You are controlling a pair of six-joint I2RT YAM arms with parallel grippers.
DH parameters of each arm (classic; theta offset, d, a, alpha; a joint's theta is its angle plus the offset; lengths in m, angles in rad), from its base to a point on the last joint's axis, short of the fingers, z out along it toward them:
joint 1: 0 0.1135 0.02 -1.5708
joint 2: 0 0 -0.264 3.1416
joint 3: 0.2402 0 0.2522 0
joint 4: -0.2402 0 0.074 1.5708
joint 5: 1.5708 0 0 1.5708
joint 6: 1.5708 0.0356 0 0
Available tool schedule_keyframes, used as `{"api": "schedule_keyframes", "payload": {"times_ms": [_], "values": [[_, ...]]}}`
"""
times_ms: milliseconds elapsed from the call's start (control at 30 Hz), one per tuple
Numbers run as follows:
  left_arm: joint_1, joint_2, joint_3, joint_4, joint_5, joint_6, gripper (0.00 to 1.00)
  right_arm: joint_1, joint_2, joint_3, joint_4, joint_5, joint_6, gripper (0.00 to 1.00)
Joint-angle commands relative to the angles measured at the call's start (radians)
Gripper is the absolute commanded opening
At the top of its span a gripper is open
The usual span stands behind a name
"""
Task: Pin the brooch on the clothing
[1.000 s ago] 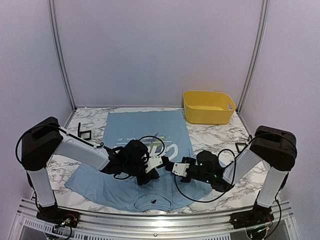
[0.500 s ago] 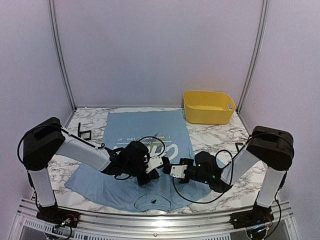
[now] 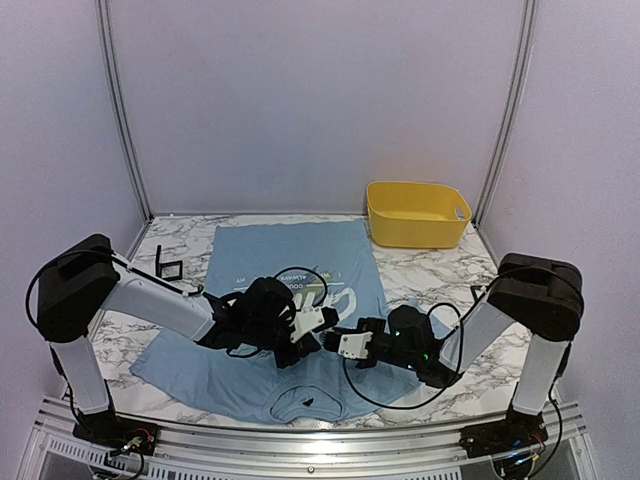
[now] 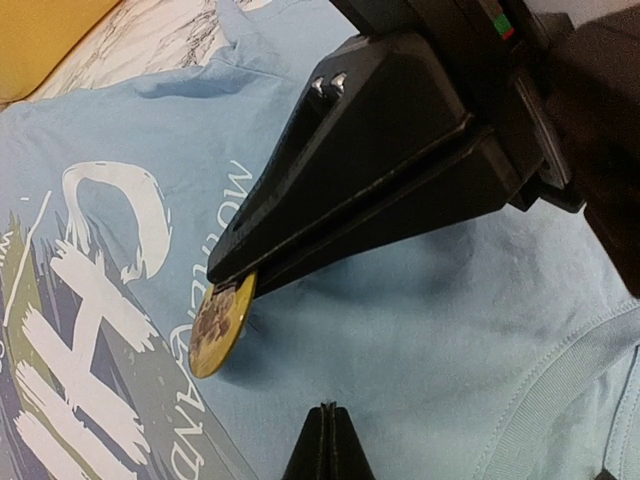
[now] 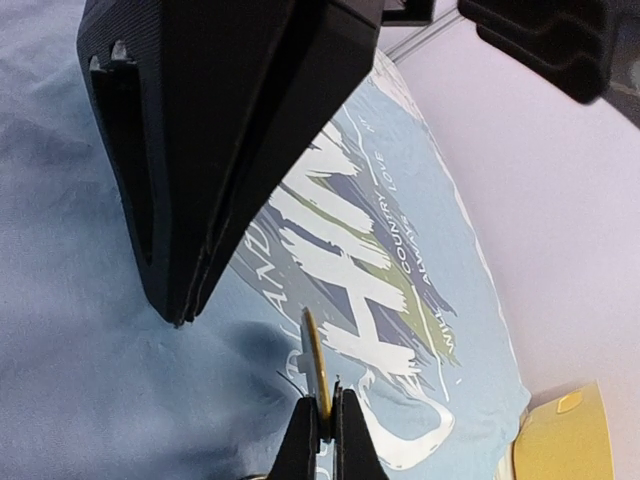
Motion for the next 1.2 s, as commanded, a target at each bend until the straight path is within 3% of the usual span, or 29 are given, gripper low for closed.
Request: {"api": "schedule_keyframes", "payload": {"times_ms": [0, 567, 1167], "values": [[-0.001, -0.031, -0.012, 0.044, 0.047, -0.022, 0.00, 0.013, 0.040, 0.002, 0.066, 0.027, -0.023, 0.00], [0.017, -0.046, -0.015, 0.064, 0.036, -0.045, 0.00, 0.044, 0.088, -0.051, 0.171, 0.000, -0.004, 0.00], [0.021, -0.047, -0.022, 0.064, 0.018, -0.038, 0.00, -0.022, -0.020, -0.080, 0.167, -0.316, 0.254, 0.00]]}}
